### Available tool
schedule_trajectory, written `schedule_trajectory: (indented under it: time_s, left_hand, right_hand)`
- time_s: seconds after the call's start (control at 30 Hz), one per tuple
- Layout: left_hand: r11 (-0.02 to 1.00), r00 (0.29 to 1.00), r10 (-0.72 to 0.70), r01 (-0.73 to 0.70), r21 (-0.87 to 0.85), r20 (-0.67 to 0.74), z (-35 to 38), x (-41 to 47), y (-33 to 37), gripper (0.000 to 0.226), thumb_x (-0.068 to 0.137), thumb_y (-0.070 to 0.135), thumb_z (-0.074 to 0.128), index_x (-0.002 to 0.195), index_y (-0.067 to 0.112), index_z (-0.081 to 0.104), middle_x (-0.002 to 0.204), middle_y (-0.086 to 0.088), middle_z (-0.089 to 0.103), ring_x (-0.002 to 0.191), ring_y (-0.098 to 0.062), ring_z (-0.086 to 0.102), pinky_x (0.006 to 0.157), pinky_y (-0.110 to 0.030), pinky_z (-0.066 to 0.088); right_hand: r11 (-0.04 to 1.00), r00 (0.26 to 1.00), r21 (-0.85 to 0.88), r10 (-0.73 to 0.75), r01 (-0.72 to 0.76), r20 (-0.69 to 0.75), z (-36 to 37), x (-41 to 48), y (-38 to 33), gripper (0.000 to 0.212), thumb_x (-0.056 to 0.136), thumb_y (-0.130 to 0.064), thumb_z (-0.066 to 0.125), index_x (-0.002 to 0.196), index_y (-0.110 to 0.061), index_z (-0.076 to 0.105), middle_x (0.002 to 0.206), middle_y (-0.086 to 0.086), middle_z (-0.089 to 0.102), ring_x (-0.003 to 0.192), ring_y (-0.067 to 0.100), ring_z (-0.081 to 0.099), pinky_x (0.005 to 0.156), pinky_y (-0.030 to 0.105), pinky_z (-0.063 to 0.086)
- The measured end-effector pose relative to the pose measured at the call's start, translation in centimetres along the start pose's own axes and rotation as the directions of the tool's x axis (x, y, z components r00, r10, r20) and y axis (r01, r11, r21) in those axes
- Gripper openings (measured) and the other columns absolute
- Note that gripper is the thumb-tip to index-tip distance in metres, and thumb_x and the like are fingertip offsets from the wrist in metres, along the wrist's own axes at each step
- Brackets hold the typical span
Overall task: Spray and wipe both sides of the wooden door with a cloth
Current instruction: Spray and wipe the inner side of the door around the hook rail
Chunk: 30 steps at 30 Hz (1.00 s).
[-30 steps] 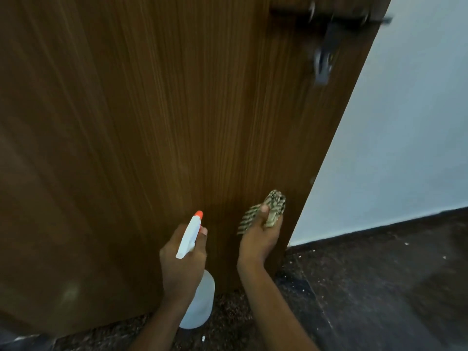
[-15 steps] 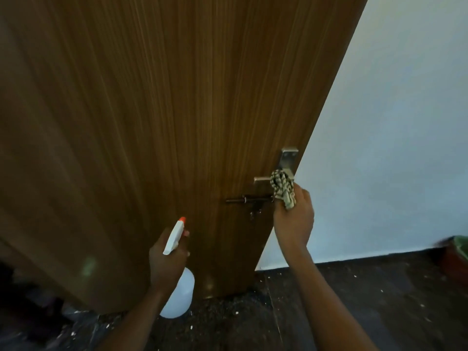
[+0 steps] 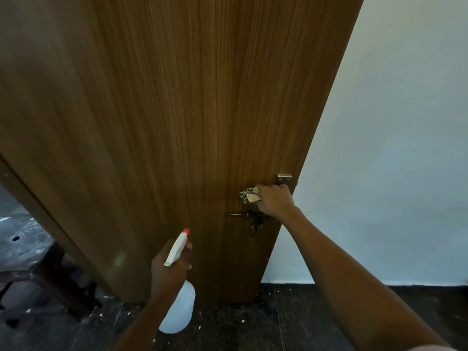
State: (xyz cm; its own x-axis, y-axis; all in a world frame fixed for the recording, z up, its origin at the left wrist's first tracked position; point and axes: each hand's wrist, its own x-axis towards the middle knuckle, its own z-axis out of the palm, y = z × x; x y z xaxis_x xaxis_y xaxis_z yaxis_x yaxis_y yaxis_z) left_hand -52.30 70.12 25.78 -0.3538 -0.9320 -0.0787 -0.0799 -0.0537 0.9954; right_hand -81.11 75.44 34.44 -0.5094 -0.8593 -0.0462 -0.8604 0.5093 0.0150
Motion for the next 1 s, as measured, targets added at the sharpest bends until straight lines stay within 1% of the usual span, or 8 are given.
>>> schedule_trajectory:
  time_s: [0.13,0.37,0.53,0.63,0.77,0.83,0.9,1.0]
  left_hand:
    - [0.997,0.997,-0.073,0.074,0.016,-0.035,-0.2,-1.8,-1.0,0.032,0.089,0.007,0.061,0.120,0.014,0.058,0.104,-0.009,0.067,0.065,-0.028,0.063,0.044,-0.018,0.046]
    - [0.995,0.987,-0.094,0.090,-0.034,-0.127,0.1,-6.4,-2.1,0.035,0.087,0.008,0.064,0.121,0.008,0.059,0.104,-0.014,0.067,0.061,-0.032,0.062,0.047,-0.027,0.045]
    - [0.995,0.986,-0.102,0.099,-0.032,-0.131,1.5,-9.1,-2.2,0.035,0.087,-0.005,0.059,0.118,0.012,0.058,0.104,-0.015,0.065,0.070,-0.033,0.060,0.048,-0.026,0.046]
    - [0.999,0.990,-0.045,0.042,-0.026,-0.134,2.9,-11.7,-1.8,0.037,0.086,-0.010,0.056,0.108,0.020,0.058,0.101,-0.014,0.067,0.073,-0.036,0.062,0.047,-0.024,0.050]
    - [0.999,0.980,-0.053,0.052,-0.007,-0.193,4.3,-15.4,-2.6,0.034,0.088,0.002,0.062,0.119,0.014,0.058,0.106,-0.016,0.067,0.079,-0.034,0.066,0.064,-0.037,0.057]
    - [0.994,0.970,-0.108,0.110,-0.001,-0.220,4.8,-17.2,-3.1,0.040,0.087,0.015,0.066,0.125,0.014,0.056,0.109,-0.013,0.067,0.080,-0.030,0.067,0.064,-0.035,0.057]
    - [0.984,0.951,-0.177,0.176,-0.028,-0.252,5.0,-18.6,-3.5,0.046,0.084,0.024,0.069,0.127,0.017,0.055,0.111,-0.011,0.065,0.084,-0.030,0.066,0.062,-0.031,0.055]
    - [0.972,0.927,-0.235,0.228,-0.059,-0.292,5.1,-20.8,-4.0,0.049,0.084,0.024,0.069,0.130,0.015,0.053,0.114,-0.011,0.063,0.087,-0.031,0.065,0.060,-0.028,0.053]
  right_hand:
    - [0.999,0.996,0.031,-0.025,0.028,-0.085,1.3,-0.9,0.2,0.044,0.099,-0.036,0.049,0.140,-0.021,0.048,0.123,0.006,0.066,0.115,0.027,0.061,0.106,0.041,0.037]
    - [0.998,0.997,0.063,-0.015,0.020,-0.070,1.4,-1.6,0.1,0.038,0.100,-0.035,0.050,0.135,-0.022,0.052,0.117,0.005,0.067,0.110,0.028,0.063,0.103,0.043,0.042]
    - [0.988,0.977,0.136,-0.041,0.071,-0.211,3.8,-6.7,-1.5,0.039,0.099,-0.030,0.056,0.137,-0.025,0.051,0.127,0.002,0.065,0.119,0.024,0.059,0.108,0.043,0.036]
    - [0.948,0.945,0.283,-0.048,0.145,-0.323,4.0,-10.7,-1.8,0.044,0.096,-0.025,0.062,0.138,-0.023,0.052,0.136,0.002,0.060,0.126,0.025,0.054,0.110,0.043,0.036]
    - [0.813,0.841,0.556,0.171,0.174,-0.513,5.8,-19.9,0.1,0.029,0.090,-0.025,0.067,0.118,-0.016,0.064,0.110,0.002,0.069,0.096,0.017,0.063,0.085,0.035,0.051]
    - [0.667,0.868,0.745,0.362,0.013,-0.340,7.8,-24.6,1.3,0.017,0.094,-0.023,0.057,0.110,-0.019,0.063,0.101,-0.001,0.068,0.085,0.011,0.062,0.077,0.032,0.055]
    - [0.460,0.849,0.850,0.528,-0.256,-0.030,9.8,-27.1,2.4,0.005,0.098,-0.019,0.056,0.097,-0.021,0.060,0.092,0.001,0.068,0.076,0.008,0.060,0.068,0.029,0.053]
    - [0.297,0.786,0.835,0.572,-0.463,0.233,12.3,-28.5,2.9,0.014,0.097,-0.020,0.059,0.090,-0.009,0.065,0.086,0.005,0.067,0.067,0.008,0.055,0.057,0.023,0.042]
